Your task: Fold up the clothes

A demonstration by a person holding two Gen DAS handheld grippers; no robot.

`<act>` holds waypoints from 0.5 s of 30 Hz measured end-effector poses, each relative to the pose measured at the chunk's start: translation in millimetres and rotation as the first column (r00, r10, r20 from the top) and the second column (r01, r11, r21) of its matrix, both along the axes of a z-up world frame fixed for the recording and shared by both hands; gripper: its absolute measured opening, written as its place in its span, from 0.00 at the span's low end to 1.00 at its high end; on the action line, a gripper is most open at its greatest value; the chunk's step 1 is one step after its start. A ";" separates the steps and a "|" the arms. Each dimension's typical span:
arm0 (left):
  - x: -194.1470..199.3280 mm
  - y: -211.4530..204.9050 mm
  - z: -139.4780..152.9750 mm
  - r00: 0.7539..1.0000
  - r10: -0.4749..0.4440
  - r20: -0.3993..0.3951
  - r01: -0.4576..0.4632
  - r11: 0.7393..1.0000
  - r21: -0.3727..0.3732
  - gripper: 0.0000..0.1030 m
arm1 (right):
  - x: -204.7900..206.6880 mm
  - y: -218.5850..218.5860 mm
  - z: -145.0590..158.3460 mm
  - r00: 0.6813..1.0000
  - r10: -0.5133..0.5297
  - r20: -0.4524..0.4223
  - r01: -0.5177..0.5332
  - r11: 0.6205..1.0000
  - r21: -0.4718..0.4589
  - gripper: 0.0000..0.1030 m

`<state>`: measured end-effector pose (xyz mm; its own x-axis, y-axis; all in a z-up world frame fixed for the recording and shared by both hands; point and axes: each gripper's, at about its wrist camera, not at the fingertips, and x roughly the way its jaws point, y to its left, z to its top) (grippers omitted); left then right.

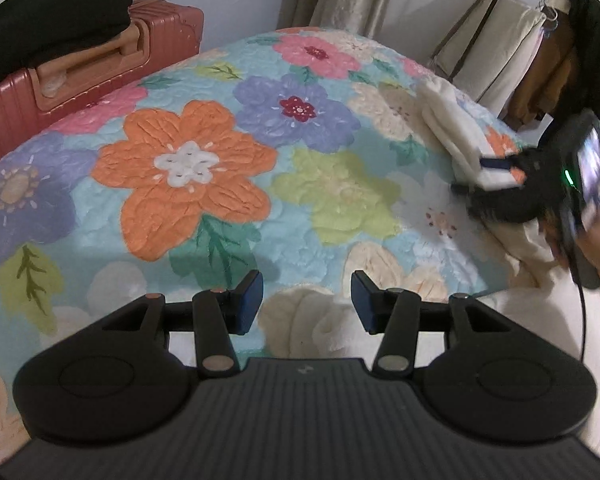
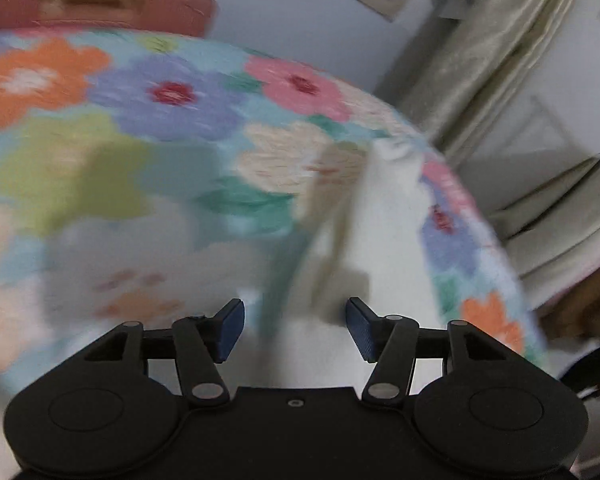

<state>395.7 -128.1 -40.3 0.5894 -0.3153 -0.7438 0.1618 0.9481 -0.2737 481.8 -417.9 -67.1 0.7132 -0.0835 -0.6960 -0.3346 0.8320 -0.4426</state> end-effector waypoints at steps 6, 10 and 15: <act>-5.1 3.3 -6.3 1.000 0.008 -0.002 -0.008 1.000 0.005 0.48 | 13.9 -138.5 14.3 0.915 -0.384 -0.122 0.370 0.681 0.632 0.11; -5.0 -0.7 -19.7 1.000 0.022 -0.002 -0.022 0.999 -0.033 0.48 | -21.9 -233.9 -21.4 0.758 -0.461 -0.461 0.509 -0.023 0.860 0.13; 0.1 -11.0 -27.4 0.999 0.036 0.024 -0.032 0.990 -0.136 0.48 | -15.8 -211.2 0.1 0.888 -0.313 -0.337 0.374 0.063 0.925 0.13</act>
